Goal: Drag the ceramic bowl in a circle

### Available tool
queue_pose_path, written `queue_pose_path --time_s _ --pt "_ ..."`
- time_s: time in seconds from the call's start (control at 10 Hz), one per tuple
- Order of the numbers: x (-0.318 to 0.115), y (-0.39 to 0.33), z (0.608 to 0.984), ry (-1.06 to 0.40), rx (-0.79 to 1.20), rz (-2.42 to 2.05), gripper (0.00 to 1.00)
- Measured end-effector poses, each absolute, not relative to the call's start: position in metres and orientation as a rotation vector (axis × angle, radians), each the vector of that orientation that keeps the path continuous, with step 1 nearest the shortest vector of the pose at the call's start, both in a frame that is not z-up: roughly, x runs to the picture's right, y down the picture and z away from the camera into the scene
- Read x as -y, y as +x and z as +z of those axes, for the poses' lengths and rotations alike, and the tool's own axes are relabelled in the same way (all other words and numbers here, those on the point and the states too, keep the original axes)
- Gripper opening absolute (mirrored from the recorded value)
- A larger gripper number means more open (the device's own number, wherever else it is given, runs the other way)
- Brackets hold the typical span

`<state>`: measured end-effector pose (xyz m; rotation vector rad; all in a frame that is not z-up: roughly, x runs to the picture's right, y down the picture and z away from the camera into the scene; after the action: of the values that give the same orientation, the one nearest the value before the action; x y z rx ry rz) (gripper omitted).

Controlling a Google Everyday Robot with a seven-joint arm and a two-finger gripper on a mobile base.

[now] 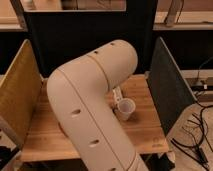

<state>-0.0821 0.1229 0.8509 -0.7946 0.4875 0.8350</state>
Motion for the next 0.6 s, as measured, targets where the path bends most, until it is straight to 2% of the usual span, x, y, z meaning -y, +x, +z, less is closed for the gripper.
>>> queue_pose_path --time_s 0.3,0.6 --pt "-0.126 -0.031 0.861 -0.784 -0.595 0.925 0.09" --pt "-0.110 0.003 0.887 -0.772 -0.651 1.018 0.09"
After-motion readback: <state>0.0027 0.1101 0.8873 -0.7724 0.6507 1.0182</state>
